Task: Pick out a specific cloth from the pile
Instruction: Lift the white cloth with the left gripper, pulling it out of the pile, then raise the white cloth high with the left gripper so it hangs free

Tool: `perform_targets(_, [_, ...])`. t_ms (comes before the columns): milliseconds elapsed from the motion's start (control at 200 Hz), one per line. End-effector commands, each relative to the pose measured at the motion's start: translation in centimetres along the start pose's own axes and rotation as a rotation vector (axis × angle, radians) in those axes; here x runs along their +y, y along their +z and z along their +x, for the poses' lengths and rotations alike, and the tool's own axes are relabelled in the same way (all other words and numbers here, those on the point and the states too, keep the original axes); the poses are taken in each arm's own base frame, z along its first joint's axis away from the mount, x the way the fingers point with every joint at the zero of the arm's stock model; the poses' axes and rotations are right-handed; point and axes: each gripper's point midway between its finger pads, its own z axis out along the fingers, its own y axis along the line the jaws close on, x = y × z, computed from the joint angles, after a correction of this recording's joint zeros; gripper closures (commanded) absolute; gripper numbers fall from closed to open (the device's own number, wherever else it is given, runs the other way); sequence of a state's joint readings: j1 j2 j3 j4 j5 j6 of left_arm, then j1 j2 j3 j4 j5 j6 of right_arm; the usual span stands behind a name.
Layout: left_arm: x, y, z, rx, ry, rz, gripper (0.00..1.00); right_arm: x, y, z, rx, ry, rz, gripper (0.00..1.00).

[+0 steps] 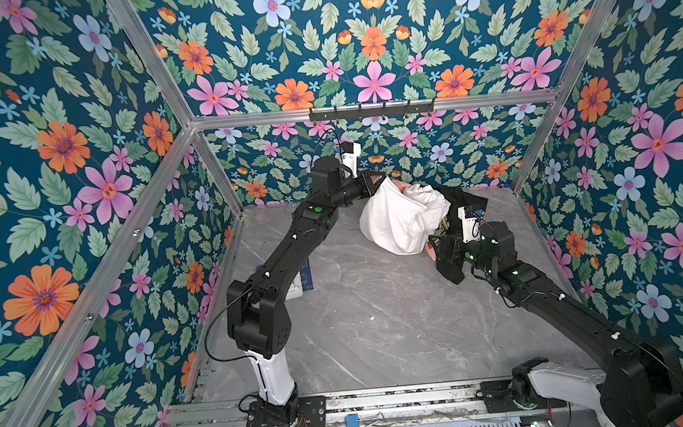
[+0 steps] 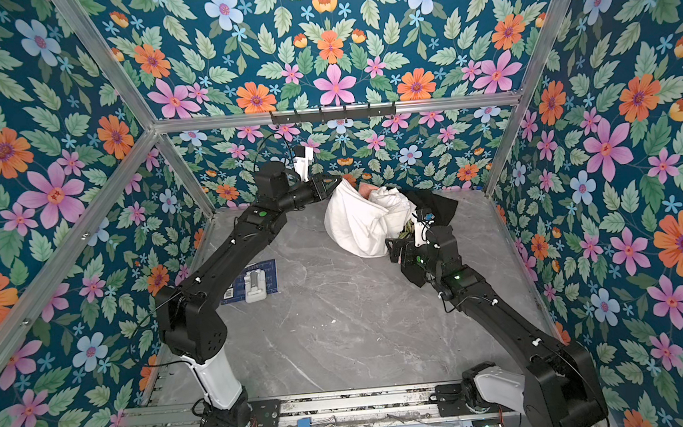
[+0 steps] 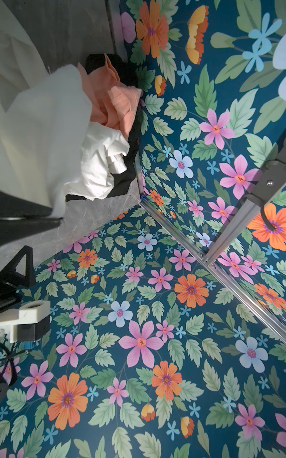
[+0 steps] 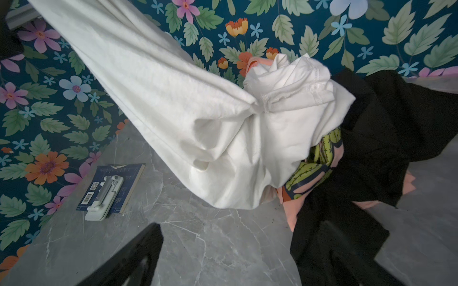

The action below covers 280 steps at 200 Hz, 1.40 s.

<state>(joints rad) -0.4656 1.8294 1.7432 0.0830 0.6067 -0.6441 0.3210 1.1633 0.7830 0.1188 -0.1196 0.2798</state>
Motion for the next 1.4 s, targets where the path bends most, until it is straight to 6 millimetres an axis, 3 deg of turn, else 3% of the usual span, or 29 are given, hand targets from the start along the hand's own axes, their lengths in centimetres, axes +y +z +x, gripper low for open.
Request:
perform_targets(0, [-2.8,-0.7,-2.5,-0.083,0.080,0.073,1.00,-0.1,-0.4,-1.1,-0.034,-0.025,0.020,0.01])
perform_targets(430, [-5.4,-1.7,-6.0,-0.184,0.139,0.115,1.00,-0.1,-2.0,-3.3,-0.115,-0.058,0.048,0.01])
perform_targets(1025, [-8.9,-3.1,-8.7,-0.224,0.159,0.230,1.00,0.2,-2.8,-3.5,-0.127,-0.070,0.040,0.01])
perform_targets(1230, [-10.2,-4.2,-10.5,-0.232,0.112,0.393,1.00,0.5,-3.0,-3.5,-0.124,-0.073,0.024,0.01])
perform_targets(1395, [-10.7,-5.2,-11.9,-0.256,0.116,0.414,1.00,1.5,-2.9,-3.4,-0.117,-0.106,-0.035,0.01])
